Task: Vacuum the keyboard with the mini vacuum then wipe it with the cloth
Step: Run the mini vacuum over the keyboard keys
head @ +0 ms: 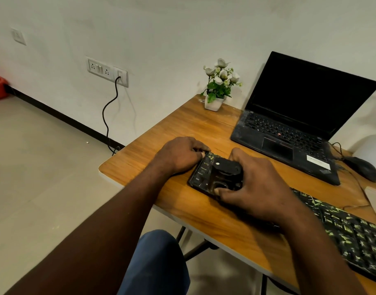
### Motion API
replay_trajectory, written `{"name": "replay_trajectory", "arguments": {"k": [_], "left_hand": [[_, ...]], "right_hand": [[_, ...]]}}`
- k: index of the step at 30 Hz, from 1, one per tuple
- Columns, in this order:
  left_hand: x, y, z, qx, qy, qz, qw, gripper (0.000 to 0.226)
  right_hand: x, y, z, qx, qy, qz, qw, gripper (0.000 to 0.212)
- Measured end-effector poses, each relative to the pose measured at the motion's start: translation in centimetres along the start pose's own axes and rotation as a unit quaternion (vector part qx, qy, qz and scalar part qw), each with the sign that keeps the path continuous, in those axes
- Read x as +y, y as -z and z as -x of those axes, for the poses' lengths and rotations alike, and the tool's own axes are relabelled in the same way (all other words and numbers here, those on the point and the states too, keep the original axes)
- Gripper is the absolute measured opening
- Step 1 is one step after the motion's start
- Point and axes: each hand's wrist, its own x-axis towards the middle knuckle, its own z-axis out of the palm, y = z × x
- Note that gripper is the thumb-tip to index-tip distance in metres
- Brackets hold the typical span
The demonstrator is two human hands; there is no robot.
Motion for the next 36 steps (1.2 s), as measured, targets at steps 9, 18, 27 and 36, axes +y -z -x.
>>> {"name": "replay_trajectory", "arguments": {"k": [9, 18, 27, 36], "left_hand": [[0.4, 0.2, 0.3, -0.015, 0.0, -0.004, 1.0, 0.032], [0.6, 0.3, 0.4, 0.003, 0.015, 0.016, 1.0, 0.027], [0.9, 0.5, 0.8, 0.002, 0.01, 0.001, 1.0, 0.026], [1.3, 0.8, 1.1, -0.004, 0.004, 0.0, 1.0, 0.015]], "right_hand": [[-0.6, -3.0, -1.4, 0.074, 0.036, -0.034, 0.996, 0.051], [0.3, -1.7, -1.4, 0.048, 0.019, -0.1, 0.994, 0.047], [0.7, -1.3, -2.5, 0.064, -0.001, -0.102, 0.993, 0.047], [0.9, -1.3, -3.7, 0.082, -0.004, -0.077, 0.994, 0.049]]}}
